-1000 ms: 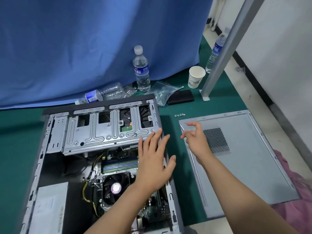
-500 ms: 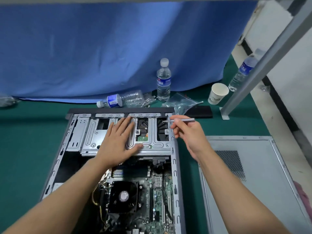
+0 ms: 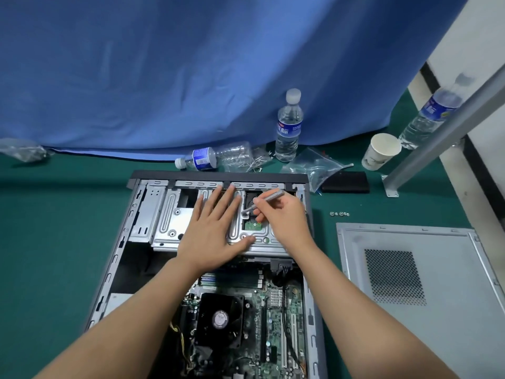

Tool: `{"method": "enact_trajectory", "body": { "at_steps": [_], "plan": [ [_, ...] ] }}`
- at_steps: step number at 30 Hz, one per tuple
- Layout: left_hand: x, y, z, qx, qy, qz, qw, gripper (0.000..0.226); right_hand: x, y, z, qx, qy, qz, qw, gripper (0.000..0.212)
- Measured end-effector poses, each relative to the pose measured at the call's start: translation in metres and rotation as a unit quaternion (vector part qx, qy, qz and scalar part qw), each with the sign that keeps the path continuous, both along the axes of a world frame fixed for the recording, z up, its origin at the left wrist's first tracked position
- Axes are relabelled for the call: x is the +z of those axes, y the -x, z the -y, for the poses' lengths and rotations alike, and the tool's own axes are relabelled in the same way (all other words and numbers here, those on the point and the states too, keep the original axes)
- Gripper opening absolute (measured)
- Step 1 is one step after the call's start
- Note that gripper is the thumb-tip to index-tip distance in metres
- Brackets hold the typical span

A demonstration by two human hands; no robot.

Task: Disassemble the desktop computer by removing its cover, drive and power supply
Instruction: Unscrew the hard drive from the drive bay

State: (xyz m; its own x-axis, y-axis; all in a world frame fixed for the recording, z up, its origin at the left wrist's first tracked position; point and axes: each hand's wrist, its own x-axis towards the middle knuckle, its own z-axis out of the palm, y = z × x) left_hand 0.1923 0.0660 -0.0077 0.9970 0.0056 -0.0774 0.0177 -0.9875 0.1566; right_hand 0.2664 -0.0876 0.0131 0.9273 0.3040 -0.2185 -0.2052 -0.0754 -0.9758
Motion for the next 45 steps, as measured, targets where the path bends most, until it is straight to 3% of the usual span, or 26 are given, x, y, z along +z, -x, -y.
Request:
{"method": "enact_trajectory", "body": {
  "at_steps": [18,22,25,29,45],
  "plan": [
    [-0.009,-0.002,-0.003,-0.007,0.004,0.017,1.0,0.095,-0.007,0.002,-0.004,-0.041,0.06,0.03,0.997,0.01],
    [-0.01,-0.003,-0.003,-0.01,0.008,0.023,1.0,0.095,-0.001,0.001,-0.008,-0.009,0.139,0.088,0.986,0.011],
    [-0.01,-0.003,-0.003,-0.011,0.014,0.027,0.999,0.095,0.009,-0.003,-0.017,0.039,0.254,0.175,0.95,0.017],
    [-0.011,-0.003,-0.004,-0.013,0.018,0.028,0.999,0.093,0.021,-0.01,-0.027,0.096,0.318,0.204,0.921,0.019],
    [-0.011,-0.002,-0.004,-0.015,0.02,0.03,0.999,0.093,0.039,-0.026,-0.023,0.26,0.343,0.194,0.882,0.019]
  ]
}}
